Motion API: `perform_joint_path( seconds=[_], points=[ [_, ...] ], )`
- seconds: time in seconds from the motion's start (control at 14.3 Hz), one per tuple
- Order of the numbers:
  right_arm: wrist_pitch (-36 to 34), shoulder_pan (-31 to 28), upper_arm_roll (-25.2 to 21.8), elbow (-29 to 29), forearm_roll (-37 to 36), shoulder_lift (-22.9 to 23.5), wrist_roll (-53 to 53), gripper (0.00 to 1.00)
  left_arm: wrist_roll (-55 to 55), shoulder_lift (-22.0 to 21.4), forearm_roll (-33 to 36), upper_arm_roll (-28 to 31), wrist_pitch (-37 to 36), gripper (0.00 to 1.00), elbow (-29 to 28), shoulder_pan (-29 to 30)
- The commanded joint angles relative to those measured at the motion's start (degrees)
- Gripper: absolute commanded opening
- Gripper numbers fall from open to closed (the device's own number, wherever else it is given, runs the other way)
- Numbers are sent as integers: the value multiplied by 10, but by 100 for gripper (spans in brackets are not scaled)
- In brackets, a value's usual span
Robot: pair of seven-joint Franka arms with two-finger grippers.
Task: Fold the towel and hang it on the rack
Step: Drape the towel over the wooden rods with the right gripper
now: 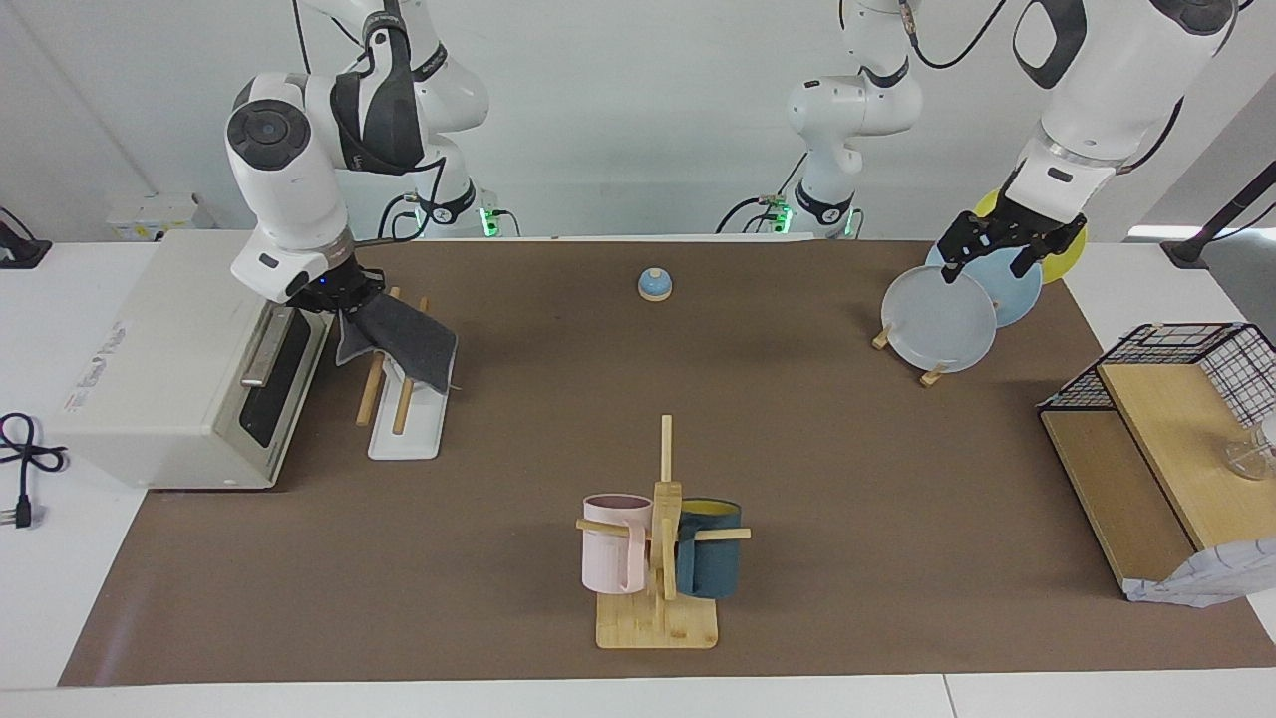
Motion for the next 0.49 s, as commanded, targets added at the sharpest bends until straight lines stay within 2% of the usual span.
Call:
perform_joint_path(
  seconds=[0.0,0.14,0.28,0.35,0.42],
  points=[
    [26,-13,5,-8,-12,-7,-33,0,2,-8,0,6,-8,100,-11,-12],
    [61,-29,4,-36,-12,-16,-52,0,3,-13,0,7,-6,100,-10,-12],
    [62,-36,5,-41,-12,-19,-51,0,9,-17,0,7,-6,100,-10,-10],
    [62,-36,5,-41,-12,-19,-51,8,8,-18,0,7,-6,100,-11,-13],
    [62,-36,5,-41,-11,-19,-50,49,7,-17,0,7,-5,100,-10,-13]
  ],
)
